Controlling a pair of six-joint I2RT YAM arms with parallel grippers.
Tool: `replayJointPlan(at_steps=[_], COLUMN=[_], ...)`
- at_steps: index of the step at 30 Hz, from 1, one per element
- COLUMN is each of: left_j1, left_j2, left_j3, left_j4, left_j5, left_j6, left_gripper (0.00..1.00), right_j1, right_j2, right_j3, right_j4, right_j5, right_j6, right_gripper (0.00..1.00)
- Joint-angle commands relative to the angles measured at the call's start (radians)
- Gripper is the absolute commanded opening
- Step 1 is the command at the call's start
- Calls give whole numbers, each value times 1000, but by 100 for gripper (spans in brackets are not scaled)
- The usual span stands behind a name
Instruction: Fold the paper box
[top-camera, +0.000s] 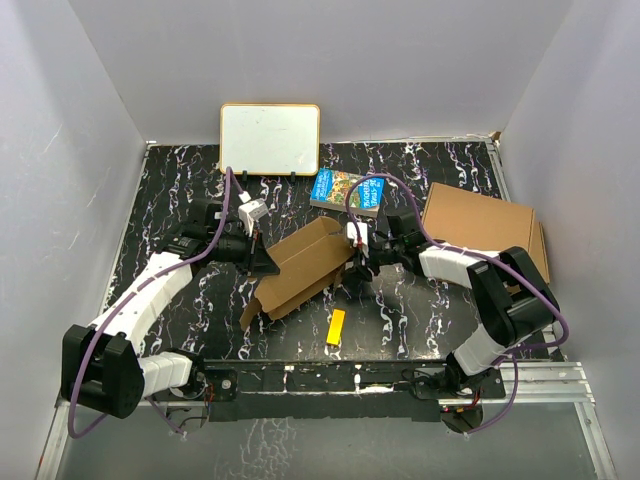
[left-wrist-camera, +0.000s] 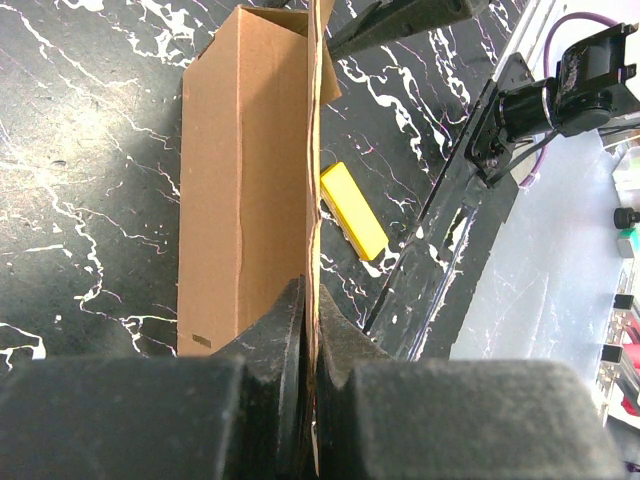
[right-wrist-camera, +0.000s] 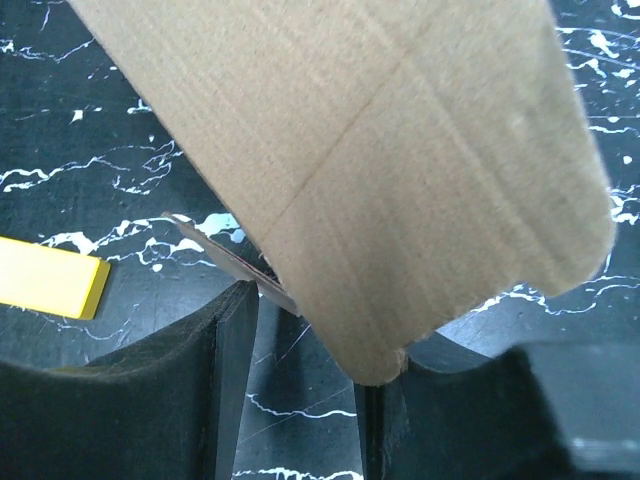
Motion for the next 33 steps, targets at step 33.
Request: replayJointPlan(at_steps=[33], left_j1=[-3], left_j2=[-25], left_j3=[4], left_j4=[71], left_j5=[68], left_j6=[-33], left_gripper=[0], right_j1=[69], right_j2=[5], right_j3=[-42], right_j4=[338], right_j5=[96], right_j6=[253], right_gripper=[42])
